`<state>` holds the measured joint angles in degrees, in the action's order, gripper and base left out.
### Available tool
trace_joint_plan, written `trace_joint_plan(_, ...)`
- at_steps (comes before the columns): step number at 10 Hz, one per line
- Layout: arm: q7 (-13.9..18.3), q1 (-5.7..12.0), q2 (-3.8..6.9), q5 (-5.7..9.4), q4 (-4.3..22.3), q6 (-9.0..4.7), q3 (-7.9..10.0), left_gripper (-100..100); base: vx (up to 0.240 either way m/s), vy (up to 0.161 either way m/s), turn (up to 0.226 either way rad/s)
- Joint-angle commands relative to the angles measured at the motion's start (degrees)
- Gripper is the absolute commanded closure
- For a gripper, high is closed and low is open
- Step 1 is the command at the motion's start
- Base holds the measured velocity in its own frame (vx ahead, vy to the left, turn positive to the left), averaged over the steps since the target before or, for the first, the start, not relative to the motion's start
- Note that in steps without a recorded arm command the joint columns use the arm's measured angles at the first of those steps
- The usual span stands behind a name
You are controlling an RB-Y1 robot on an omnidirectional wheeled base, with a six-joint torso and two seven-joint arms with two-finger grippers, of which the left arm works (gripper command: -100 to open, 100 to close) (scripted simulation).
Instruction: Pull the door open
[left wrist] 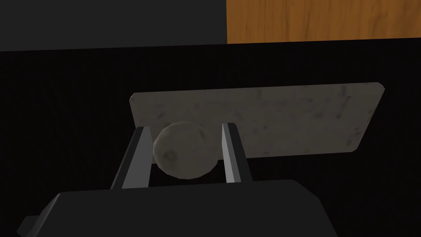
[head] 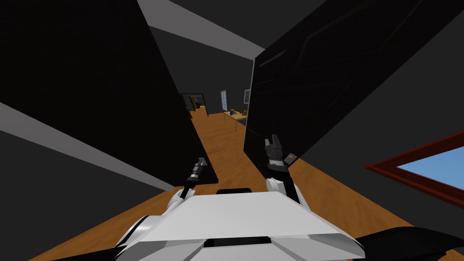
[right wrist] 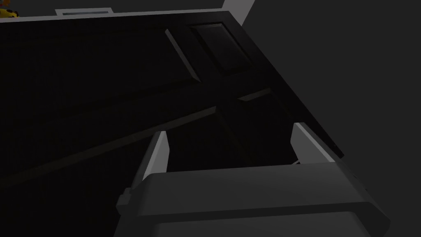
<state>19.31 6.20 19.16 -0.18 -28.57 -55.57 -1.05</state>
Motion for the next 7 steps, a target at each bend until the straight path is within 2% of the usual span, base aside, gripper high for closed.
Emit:
trace_joint_plan(1,1.65,-0.75,1.14,-0.88,0.31,-1.89,-1.23,100,-0.228,0.072,-0.083)
trace_joint_plan(5,4.8,-2.34,3.31,-2.65,0.06,-5.04,-3.71,100,-0.229,0.069,-0.072)
trace_joint_plan(6,4.17,-2.19,2.82,-2.41,-0.16,-4.26,-3.4,100,-0.122,0.019,-0.014)
trace_joint_plan(7,5.12,-3.41,3.63,-2.92,-0.14,-5.93,-4.1,100,-0.134,0.05,-0.131)
